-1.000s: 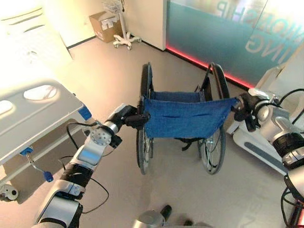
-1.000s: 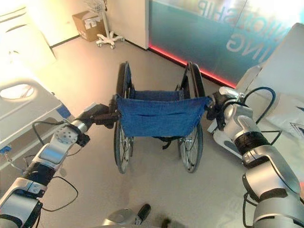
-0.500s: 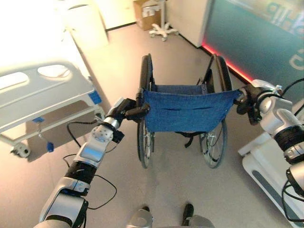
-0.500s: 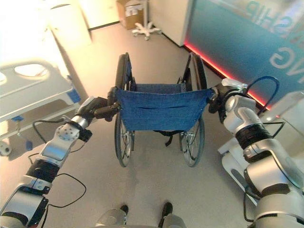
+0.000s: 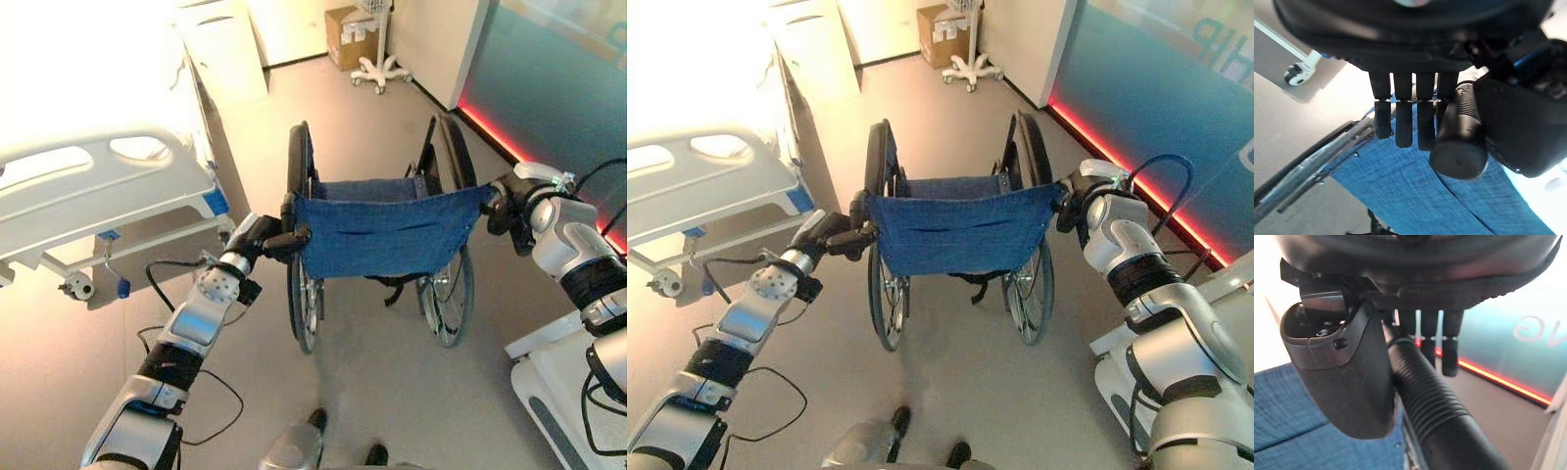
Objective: Push the wheelchair next to the bed
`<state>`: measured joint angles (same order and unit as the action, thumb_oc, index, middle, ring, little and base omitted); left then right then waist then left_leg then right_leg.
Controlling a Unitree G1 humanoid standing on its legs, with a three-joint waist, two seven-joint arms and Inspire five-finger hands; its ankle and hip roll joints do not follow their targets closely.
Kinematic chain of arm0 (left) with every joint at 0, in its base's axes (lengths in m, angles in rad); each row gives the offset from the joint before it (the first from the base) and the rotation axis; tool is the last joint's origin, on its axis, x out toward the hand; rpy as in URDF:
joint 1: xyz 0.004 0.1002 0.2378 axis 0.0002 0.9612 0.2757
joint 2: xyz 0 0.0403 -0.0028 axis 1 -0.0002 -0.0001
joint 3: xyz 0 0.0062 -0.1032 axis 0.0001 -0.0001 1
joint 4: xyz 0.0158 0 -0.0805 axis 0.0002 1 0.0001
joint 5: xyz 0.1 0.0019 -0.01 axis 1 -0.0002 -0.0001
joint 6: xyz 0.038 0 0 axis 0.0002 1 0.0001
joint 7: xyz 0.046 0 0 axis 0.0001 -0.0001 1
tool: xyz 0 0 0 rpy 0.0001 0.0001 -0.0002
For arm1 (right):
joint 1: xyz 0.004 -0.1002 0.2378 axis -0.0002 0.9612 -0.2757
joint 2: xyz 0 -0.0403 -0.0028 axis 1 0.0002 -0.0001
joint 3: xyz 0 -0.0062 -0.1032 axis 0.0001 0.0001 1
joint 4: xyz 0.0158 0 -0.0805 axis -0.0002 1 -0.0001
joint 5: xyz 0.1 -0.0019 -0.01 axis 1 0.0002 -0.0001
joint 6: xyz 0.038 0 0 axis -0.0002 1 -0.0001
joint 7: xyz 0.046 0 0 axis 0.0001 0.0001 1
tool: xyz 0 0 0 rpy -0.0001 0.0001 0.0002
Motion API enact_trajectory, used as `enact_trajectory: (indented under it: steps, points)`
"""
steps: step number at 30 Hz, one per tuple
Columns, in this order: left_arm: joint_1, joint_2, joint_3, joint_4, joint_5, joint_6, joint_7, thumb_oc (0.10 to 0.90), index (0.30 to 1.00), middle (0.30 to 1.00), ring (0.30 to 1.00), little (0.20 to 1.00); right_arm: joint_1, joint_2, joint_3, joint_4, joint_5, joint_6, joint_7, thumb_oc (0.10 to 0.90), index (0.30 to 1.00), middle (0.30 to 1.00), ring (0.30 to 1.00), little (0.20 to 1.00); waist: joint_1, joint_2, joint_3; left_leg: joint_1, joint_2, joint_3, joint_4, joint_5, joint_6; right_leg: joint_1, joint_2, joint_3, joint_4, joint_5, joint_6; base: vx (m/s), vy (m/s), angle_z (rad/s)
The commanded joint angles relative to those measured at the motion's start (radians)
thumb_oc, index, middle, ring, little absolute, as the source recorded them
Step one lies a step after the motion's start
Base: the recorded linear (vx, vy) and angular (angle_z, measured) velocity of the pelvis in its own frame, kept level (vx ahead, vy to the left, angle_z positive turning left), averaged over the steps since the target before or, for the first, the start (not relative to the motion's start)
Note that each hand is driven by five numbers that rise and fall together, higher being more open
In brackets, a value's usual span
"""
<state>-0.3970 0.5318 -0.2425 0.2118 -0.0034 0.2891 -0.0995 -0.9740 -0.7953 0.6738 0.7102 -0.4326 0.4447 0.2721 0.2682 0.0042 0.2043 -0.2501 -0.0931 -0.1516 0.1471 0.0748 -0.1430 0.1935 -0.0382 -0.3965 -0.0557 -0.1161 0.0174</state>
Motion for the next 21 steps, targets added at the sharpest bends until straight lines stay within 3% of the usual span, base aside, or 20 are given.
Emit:
enact_trajectory:
  steps: [1, 3, 4, 7, 8, 11, 12, 15, 18, 21]
  points:
    - [0.061, 0.106, -0.056, 0.089, 0.137, -0.006, -0.073, 0.4, 0.3, 0.3, 0.3, 0.3, -0.162, 0.153, 0.13, -0.045, 0.009, -0.298, -0.015, 0.4, 0.3, 0.3, 0.3, 0.3, 0.135, -0.003, 0.063, -0.011, -0.093, 0.056, -0.073, 0.137, 0.069, 0.024, 0.052, 0.174, 0.092, 0.016, 0.04, 0.2, -0.019, -1.13]
    - [0.055, 0.123, -0.052, 0.085, 0.121, -0.014, -0.081, 0.4, 0.3, 0.3, 0.3, 0.3, -0.182, 0.151, 0.159, -0.031, 0.058, -0.306, -0.026, 0.4, 0.3, 0.3, 0.3, 0.3, 0.15, -0.013, 0.05, 0.012, -0.128, 0.051, -0.038, 0.063, 0.105, 0.003, 0.054, 0.168, 0.127, 0.001, 0.036, 0.43, 0.015, -0.67]
    - [0.066, 0.137, -0.055, 0.087, 0.106, -0.007, -0.062, 0.4, 0.3, 0.3, 0.3, 0.3, -0.136, 0.164, 0.128, -0.059, 0.06, -0.324, -0.035, 0.4, 0.3, 0.3, 0.3, 0.3, 0.152, -0.036, 0.038, 0.009, -0.126, 0.03, 0.01, 0.028, 0.121, 0.001, 0.045, 0.166, 0.182, -0.025, 0.045, 0.48, 0.015, -0.06]
    - [0.086, 0.153, -0.033, 0.073, 0.14, -0.003, -0.088, 0.4, 0.3, 0.3, 0.3, 0.3, -0.076, 0.156, 0.109, -0.108, 0.088, -0.334, -0.046, 0.4, 0.3, 0.3, 0.3, 0.3, 0.16, -0.07, 0.016, 0.033, -0.125, 0.014, 0.019, -0.013, 0.158, 0.028, 0.026, 0.176, 0.283, -0.023, 0.074, 0.39, -0.031, 0.49]
    - [0.078, 0.152, -0.041, 0.086, 0.153, 0.005, -0.087, 0.4, 0.3, 0.3, 0.3, 0.3, -0.038, 0.158, 0.096, -0.128, 0.087, -0.357, -0.053, 0.4, 0.3, 0.3, 0.3, 0.3, 0.152, -0.089, -0.003, 0.066, -0.13, 0.001, -0.011, -0.019, 0.182, 0.042, 0.017, 0.196, 0.351, 0.031, 0.116, 0.39, 0.005, 0.33]
    - [0.041, 0.135, -0.079, 0.132, 0.154, 0.006, -0.072, 0.4, 0.3, 0.3, 0.3, 0.3, 0.005, 0.158, 0.075, -0.158, 0.09, -0.357, -0.053, 0.4, 0.3, 0.3, 0.3, 0.3, 0.114, -0.096, -0.022, 0.115, -0.135, -0.021, -0.025, -0.039, 0.202, 0.002, 0.001, 0.239, 0.431, 0.108, 0.161, 0.33, 0.03, 0.37]
    - [0.008, 0.115, -0.106, 0.175, 0.141, 0.0, -0.056, 0.4, 0.3, 0.3, 0.3, 0.3, 0.015, 0.165, 0.067, -0.16, 0.079, -0.359, -0.041, 0.4, 0.3, 0.3, 0.3, 0.3, 0.081, -0.072, -0.032, 0.151, -0.107, -0.041, -0.03, -0.055, 0.198, -0.058, -0.028, 0.244, 0.415, 0.116, 0.157, 0.35, -0.009, 0.62]
    - [-0.042, 0.094, -0.132, 0.209, 0.136, 0.009, -0.04, 0.4, 0.3, 0.3, 0.3, 0.3, -0.005, 0.19, 0.067, -0.152, 0.066, -0.343, -0.03, 0.4, 0.3, 0.3, 0.3, 0.3, 0.034, -0.038, -0.016, 0.234, -0.073, -0.08, -0.035, -0.095, 0.186, -0.188, -0.088, 0.249, 0.36, 0.133, 0.148, 0.24, -0.12, 0.58]
    - [-0.088, 0.086, -0.135, 0.23, 0.132, 0.002, -0.044, 0.4, 0.3, 0.3, 0.3, 0.3, -0.036, 0.227, 0.067, -0.147, 0.058, -0.291, -0.03, 0.4, 0.3, 0.3, 0.3, 0.3, -0.012, -0.045, 0.017, 0.317, -0.08, -0.14, -0.04, -0.183, 0.181, -0.315, -0.161, 0.315, 0.151, 0.269, 0.174, 0.33, -0.288, 0.18]
    - [-0.089, 0.08, -0.126, 0.226, 0.137, -0.004, -0.045, 0.4, 0.3, 0.3, 0.3, 0.3, -0.069, 0.236, 0.075, -0.15, 0.068, -0.242, -0.019, 0.4, 0.3, 0.3, 0.3, 0.3, -0.029, -0.051, 0.018, 0.347, -0.064, -0.165, -0.027, -0.229, 0.177, -0.337, -0.161, 0.344, -0.01, 0.308, 0.184, 0.43, -0.319, 0.56]
